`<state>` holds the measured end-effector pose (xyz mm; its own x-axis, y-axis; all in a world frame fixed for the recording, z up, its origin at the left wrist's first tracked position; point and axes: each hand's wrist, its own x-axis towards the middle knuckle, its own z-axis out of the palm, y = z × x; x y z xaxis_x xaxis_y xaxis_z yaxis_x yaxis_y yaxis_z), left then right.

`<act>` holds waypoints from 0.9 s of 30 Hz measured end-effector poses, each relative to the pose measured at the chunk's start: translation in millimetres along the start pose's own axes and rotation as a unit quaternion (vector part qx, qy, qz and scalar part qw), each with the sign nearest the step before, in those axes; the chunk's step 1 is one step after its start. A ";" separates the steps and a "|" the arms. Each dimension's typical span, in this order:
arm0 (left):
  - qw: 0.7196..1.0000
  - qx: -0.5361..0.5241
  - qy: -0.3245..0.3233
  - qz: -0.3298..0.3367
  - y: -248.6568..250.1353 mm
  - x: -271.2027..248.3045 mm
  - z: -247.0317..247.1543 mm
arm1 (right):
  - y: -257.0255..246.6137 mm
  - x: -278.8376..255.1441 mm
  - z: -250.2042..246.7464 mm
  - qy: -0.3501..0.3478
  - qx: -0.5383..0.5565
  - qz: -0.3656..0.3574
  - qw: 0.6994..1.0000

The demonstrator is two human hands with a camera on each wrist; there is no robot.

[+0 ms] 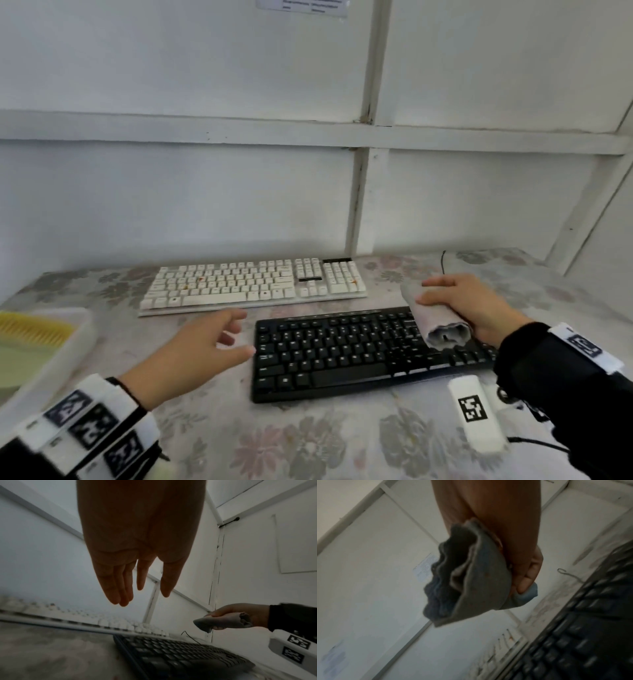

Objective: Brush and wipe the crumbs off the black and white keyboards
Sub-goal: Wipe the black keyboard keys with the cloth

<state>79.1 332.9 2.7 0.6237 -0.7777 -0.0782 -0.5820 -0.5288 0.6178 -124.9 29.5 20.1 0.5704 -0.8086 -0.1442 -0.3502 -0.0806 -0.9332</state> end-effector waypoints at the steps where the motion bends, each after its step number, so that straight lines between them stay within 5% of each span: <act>1: 0.999 0.004 -0.022 -0.024 5.3 3.7 9.0 | 6.7 4.5 -10.1 -0.002 -0.005 0.004 1.000; 6: 0.988 -0.076 -0.110 -0.077 24.1 11.8 38.8 | 26.5 23.5 -39.5 -0.026 -0.068 0.003 0.997; 21: 0.997 0.014 -0.061 -0.045 0.6 25.5 66.8 | -1.0 64.9 46.7 -0.159 -0.228 -0.077 0.958; 27: 0.998 -0.027 -0.050 -0.028 -2.3 27.3 67.0 | -5.8 66.0 67.0 -0.223 -0.410 -0.084 0.880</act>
<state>62.5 290.1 -53.2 0.5987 -0.7782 -0.1895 -0.5170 -0.5561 0.6507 -35.5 15.6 -6.0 0.8367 -0.4498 -0.3124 -0.5466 -0.7196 -0.4281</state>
